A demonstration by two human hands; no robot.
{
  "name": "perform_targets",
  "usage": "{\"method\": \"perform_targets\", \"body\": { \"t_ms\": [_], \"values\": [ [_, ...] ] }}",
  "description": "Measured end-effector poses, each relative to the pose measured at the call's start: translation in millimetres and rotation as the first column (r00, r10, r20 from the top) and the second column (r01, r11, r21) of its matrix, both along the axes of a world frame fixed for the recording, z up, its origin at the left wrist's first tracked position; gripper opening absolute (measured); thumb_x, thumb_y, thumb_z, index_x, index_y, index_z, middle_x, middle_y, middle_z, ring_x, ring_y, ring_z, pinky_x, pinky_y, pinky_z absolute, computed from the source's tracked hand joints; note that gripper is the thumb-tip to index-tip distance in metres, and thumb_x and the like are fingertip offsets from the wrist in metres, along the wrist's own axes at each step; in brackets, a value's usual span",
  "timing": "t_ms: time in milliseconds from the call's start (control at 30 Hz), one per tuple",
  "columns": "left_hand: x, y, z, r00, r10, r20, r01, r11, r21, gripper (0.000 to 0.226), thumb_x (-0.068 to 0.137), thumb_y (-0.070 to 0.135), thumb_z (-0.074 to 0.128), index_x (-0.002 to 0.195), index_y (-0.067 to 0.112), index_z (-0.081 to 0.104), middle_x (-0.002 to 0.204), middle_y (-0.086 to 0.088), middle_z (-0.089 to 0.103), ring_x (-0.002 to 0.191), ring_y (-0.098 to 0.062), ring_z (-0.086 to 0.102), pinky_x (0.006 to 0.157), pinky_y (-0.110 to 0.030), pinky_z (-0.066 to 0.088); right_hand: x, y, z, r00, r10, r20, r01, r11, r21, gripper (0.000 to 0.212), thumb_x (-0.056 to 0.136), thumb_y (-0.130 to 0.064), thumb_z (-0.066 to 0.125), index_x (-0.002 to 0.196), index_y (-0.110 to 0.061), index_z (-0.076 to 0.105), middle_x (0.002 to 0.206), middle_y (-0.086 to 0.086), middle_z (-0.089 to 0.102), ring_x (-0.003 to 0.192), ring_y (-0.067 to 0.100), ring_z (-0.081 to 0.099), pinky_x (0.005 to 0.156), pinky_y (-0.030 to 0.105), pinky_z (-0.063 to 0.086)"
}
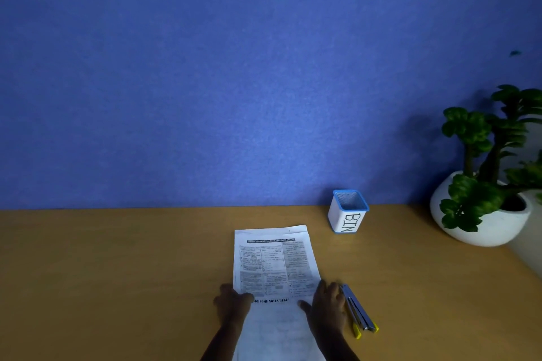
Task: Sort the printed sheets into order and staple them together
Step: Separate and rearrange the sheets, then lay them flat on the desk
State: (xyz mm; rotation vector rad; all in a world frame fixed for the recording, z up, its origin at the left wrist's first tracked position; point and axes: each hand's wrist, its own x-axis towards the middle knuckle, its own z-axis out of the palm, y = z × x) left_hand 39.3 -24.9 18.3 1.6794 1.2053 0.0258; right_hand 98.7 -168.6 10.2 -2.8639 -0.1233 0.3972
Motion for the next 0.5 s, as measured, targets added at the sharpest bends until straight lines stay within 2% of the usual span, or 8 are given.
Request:
{"method": "perform_targets", "body": {
  "t_ms": [100,200,300,400,467,500],
  "values": [
    [0.4,5.5,-3.7,0.998,0.034,0.05,-0.03,0.997,-0.078,0.042,0.069,-0.001,0.067,0.11,-0.01,0.057,0.11,-0.031,0.063,0.104,-0.039,0.059,0.085,-0.042,0.05,-0.3,0.4,-0.9,1.0,-0.007,0.001,0.007,1.0,0.005,0.076,0.086,-0.047,0.055,0.141,-0.009,0.018,0.149,0.014,0.019,0.138,0.03,0.024,0.102,0.036,0.044],
    [3.3,6.1,-3.5,0.992,0.041,0.115,-0.023,0.988,-0.156,0.036,0.067,-0.007,0.067,0.102,-0.014,0.061,0.103,-0.031,0.066,0.092,-0.036,0.062,0.073,-0.037,0.047,-0.9,0.6,-0.9,1.0,-0.009,0.005,0.009,1.0,-0.002,0.077,0.086,-0.047,0.055,0.141,-0.009,0.018,0.15,0.015,0.018,0.138,0.03,0.023,0.103,0.036,0.044],
    [5.4,5.8,-5.5,0.988,0.027,0.155,0.007,0.976,-0.216,0.039,0.066,-0.008,0.069,0.103,-0.015,0.061,0.101,-0.026,0.066,0.089,-0.032,0.059,0.075,-0.034,0.044,-0.6,0.7,-1.4,1.0,-0.007,0.004,0.007,1.0,-0.002,0.077,0.087,-0.047,0.053,0.142,-0.008,0.016,0.152,0.017,0.015,0.14,0.03,0.021,0.104,0.036,0.043],
    [1.4,4.0,-2.7,0.989,-0.03,0.148,0.053,0.986,-0.157,0.041,0.062,0.003,0.073,0.102,-0.006,0.066,0.1,-0.022,0.07,0.094,-0.033,0.064,0.082,-0.035,0.048,-0.6,-0.2,-0.5,1.0,0.0,-0.002,0.0,1.0,0.005,0.077,0.088,-0.046,0.053,0.142,-0.007,0.016,0.151,0.016,0.016,0.14,0.03,0.02,0.106,0.035,0.04],
    [-1.5,3.8,-1.4,0.971,-0.032,0.235,0.068,0.987,-0.144,0.049,0.053,0.006,0.071,0.099,-0.007,0.066,0.095,-0.021,0.069,0.088,-0.031,0.063,0.075,-0.032,0.047,0.3,-3.1,-0.1,1.0,0.011,-0.007,-0.011,1.0,0.009,0.076,0.087,-0.046,0.053,0.142,-0.006,0.017,0.151,0.016,0.018,0.14,0.03,0.019,0.108,0.035,0.037],
    [-2.5,4.4,-1.2,0.956,-0.017,0.294,0.062,0.987,-0.146,0.047,0.053,0.001,0.07,0.098,-0.011,0.064,0.091,-0.02,0.067,0.083,-0.029,0.061,0.069,-0.029,0.046,1.5,-5.6,-0.9,1.0,0.019,-0.013,-0.018,0.999,0.026,0.075,0.087,-0.045,0.054,0.141,-0.006,0.019,0.15,0.016,0.018,0.141,0.031,0.019,0.11,0.035,0.034]
  ]
}}
